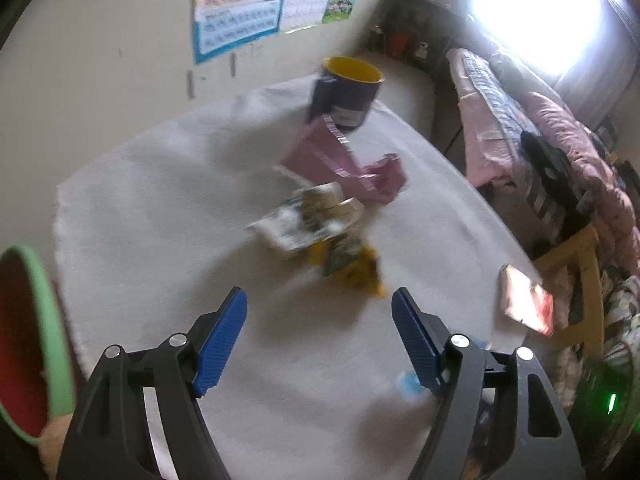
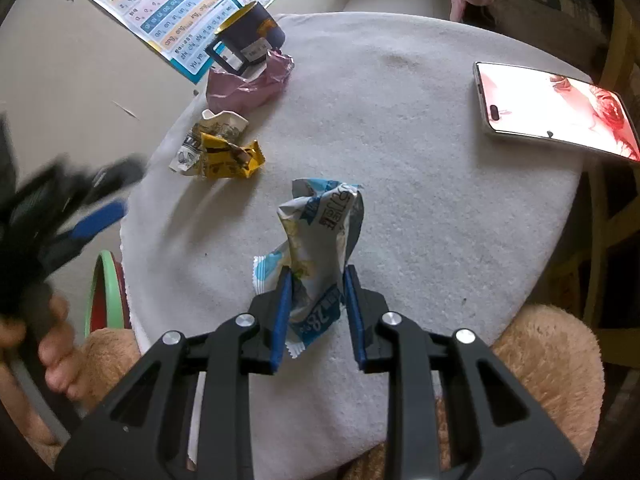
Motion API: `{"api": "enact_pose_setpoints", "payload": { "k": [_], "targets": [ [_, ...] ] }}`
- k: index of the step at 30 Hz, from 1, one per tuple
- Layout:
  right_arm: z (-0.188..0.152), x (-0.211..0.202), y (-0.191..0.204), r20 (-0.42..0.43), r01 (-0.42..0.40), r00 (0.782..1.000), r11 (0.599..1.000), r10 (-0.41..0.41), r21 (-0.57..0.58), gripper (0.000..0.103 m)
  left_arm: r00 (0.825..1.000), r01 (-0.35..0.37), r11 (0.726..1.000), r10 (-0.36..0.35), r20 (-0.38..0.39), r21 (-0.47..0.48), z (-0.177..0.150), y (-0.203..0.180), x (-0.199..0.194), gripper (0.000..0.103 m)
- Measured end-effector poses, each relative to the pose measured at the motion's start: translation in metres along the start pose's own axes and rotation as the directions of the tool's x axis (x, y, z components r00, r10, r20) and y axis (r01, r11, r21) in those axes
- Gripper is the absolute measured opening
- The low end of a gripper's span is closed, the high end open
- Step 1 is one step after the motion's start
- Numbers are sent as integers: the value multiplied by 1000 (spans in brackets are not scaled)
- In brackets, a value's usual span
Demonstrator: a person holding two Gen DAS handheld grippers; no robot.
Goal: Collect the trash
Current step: 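Grasp the crumpled silver-blue wrapper on the table with the right gripper, then grasp the yellow wrapper on the table with the left gripper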
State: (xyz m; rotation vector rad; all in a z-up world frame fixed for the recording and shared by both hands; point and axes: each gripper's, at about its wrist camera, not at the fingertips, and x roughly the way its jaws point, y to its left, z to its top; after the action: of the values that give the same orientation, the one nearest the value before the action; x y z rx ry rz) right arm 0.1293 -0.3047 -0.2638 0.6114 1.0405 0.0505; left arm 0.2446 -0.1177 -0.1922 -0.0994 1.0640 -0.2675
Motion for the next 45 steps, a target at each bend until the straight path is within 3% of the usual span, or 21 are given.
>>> {"api": "enact_pose_setpoints", "payload": {
  "k": [7, 10, 11, 13, 17, 25, 31, 38, 45],
  "targets": [
    [0, 2, -7, -4, -28, 1000, 999, 28, 23, 26, 995, -17, 999, 13, -94, -46, 18, -24, 59, 64],
    [0, 4, -11, -11, -38, 999, 999, 39, 37, 26, 986, -63, 994, 49, -162, -84, 12, -15, 79, 55],
    [0, 4, -11, -13, -40, 999, 998, 41, 39, 26, 982, -64, 992, 42, -184, -112, 10, -10, 85, 46],
    [0, 6, -12, -19, -44, 999, 998, 45, 42, 26, 982, -29, 984, -5, -188, -178, 5, -1, 89, 44],
    [0, 10, -11, -32, -45, 998, 998, 46, 42, 26, 985, -22, 991, -1, -171, -133, 5, -4, 79, 7],
    [0, 10, -10, -32, -35, 999, 999, 36, 32, 26, 994, 26, 996, -35, -106, -83, -2, -3, 40, 6],
    [0, 9, -8, -27, -15, 999, 1000, 16, 19, 26, 997, 42, 997, -46, -62, -69, -24, 10, 0, 6],
    [-1, 8, 1, -23, 23, 999, 999, -24, -25, 26, 999, 7, 994, -3, 33, -110, -34, 46, -45, 6],
    [-1, 1, 18, 13, 81, 997, 992, -80, -101, 26, 993, -47, 995, 56, 100, -90, -50, 63, -76, 6]
  ]
}}
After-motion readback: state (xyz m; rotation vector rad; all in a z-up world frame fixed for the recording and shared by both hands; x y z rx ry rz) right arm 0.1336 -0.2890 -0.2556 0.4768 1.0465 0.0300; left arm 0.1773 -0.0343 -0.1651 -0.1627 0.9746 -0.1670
